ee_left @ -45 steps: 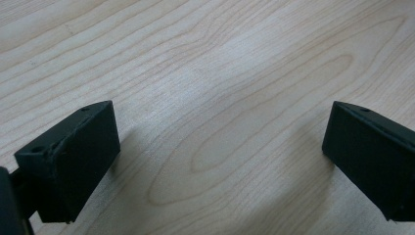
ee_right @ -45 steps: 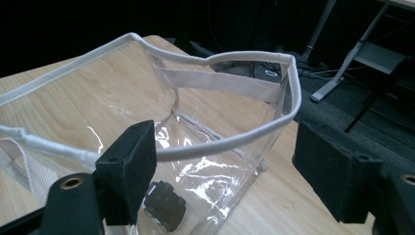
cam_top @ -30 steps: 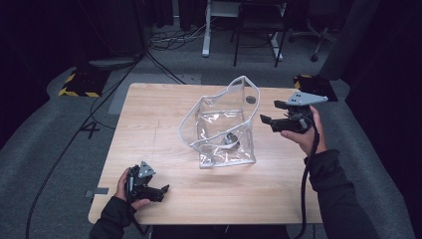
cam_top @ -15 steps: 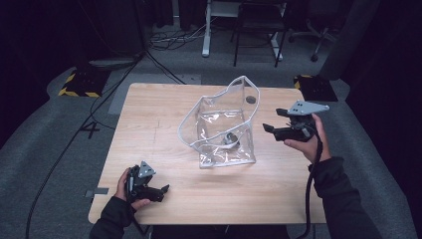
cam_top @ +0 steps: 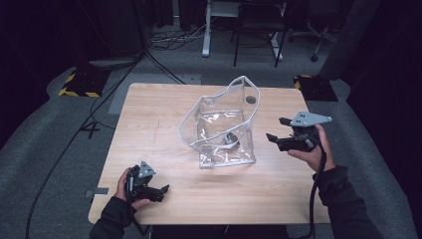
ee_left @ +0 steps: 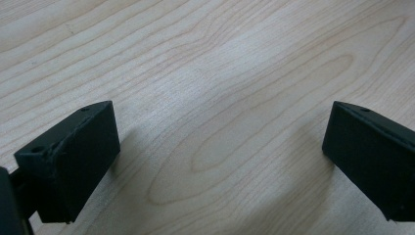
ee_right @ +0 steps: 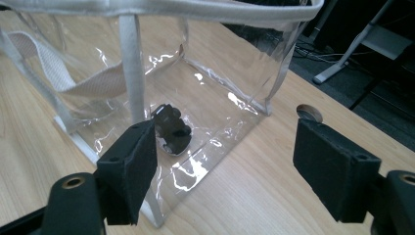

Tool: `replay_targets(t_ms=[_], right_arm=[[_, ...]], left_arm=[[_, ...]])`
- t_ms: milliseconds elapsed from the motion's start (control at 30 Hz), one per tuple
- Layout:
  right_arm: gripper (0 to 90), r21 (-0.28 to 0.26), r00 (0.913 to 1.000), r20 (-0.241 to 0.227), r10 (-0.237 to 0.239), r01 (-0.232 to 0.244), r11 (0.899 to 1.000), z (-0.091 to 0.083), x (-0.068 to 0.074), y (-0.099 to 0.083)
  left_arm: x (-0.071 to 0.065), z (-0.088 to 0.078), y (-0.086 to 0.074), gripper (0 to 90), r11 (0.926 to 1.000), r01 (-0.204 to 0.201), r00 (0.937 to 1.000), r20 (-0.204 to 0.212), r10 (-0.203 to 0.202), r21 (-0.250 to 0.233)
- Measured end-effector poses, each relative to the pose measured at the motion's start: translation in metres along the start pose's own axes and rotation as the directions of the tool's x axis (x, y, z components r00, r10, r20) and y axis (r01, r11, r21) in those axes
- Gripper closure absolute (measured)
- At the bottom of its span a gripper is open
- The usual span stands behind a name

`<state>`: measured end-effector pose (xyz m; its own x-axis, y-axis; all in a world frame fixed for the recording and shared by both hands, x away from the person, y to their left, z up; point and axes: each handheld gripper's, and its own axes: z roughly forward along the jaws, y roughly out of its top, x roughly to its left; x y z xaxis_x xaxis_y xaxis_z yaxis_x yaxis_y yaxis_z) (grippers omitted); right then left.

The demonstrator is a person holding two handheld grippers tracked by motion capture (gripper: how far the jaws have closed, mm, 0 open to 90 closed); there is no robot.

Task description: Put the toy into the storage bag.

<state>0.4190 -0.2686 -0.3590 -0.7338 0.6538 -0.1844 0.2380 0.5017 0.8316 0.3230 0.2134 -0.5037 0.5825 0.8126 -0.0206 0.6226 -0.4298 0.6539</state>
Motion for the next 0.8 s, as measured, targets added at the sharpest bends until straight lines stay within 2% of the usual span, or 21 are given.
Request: replay_targets(t_ms=[433,567,633,800], right_arm=[[25.1,0.036,0.9999,-0.005,-0.014,0.014,0.999,0.000,0.006,-0.024],[25.1,0.058,1.0000,-0.004,-0.002,0.002,0.998,-0.001,0.008,-0.038],[25.1,0.053,0.9999,-0.006,-0.009,0.010,0.999,-0.001,0.008,-0.040],[24.8,0.088,0.9997,-0.022,-0.008,0.010,0.996,0.000,0.009,-0.056]], left_arm=[[0.000,0.000,0.000,0.7,1.0000,0.001,1.0000,0.005,-0.001,0.002],[0.000,0.000,0.000,0.7,1.0000,0.001,1.0000,0.006,-0.001,0.001],[0.000,0.000,0.000,0.7,1.0000,0.001,1.0000,0.005,-0.001,0.001],[0.000,0.000,0.000,0.7,1.0000,0.001,1.0000,0.005,-0.001,0.002]])
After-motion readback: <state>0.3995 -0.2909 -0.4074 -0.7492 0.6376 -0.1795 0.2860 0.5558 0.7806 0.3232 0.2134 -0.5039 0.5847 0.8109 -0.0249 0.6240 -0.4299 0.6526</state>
